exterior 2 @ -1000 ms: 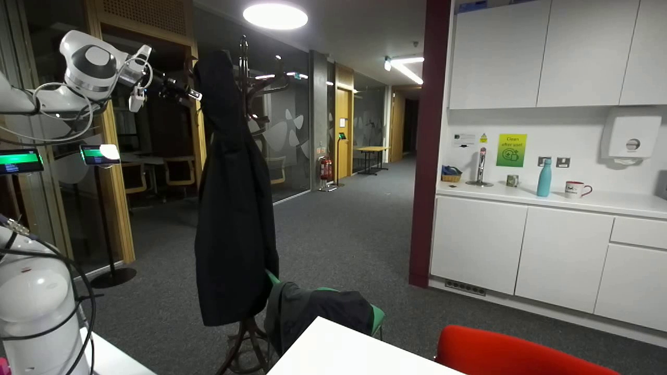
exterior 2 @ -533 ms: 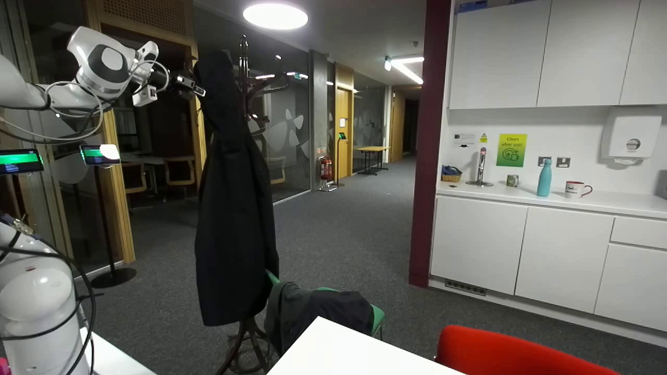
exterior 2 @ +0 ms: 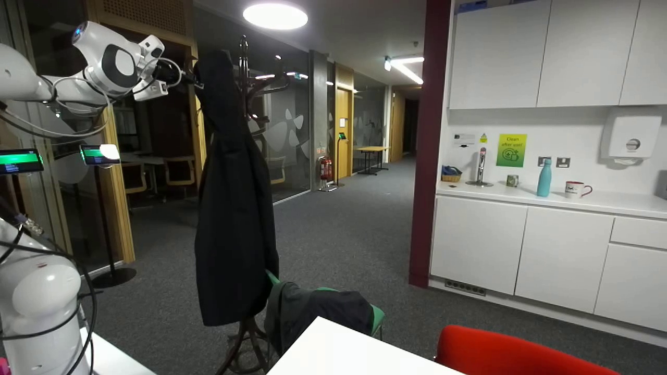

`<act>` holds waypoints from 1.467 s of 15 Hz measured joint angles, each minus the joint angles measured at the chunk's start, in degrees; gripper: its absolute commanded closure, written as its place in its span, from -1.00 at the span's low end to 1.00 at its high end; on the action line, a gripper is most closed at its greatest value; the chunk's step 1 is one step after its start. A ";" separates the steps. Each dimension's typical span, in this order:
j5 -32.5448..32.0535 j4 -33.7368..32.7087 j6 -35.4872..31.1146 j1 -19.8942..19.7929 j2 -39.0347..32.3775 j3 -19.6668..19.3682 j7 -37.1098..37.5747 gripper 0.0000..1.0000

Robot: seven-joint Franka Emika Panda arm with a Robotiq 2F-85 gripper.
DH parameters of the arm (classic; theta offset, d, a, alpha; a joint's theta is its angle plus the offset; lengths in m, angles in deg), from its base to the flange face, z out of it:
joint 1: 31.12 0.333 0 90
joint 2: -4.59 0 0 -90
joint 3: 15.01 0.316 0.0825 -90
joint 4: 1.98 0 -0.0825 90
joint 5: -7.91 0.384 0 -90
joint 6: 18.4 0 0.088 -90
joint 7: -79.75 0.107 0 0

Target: Hang the black hoodie on the backrest of the green chair.

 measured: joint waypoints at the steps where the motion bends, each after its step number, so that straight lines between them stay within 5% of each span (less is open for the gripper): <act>1: 0.02 -0.29 -0.93 0.82 -0.23 -0.28 -1.87 -1.00; 8: -0.41 -4.89 -3.09 2.36 -2.21 -0.76 -12.16 -1.00; 15: -3.79 -8.72 -3.09 -0.06 -4.92 -1.26 -14.79 -1.00; 16: -4.48 -9.24 -3.10 -0.44 -5.45 -1.27 -15.02 -0.66; 22: -7.71 -11.46 -3.13 -0.98 -9.04 -1.14 -16.47 0.28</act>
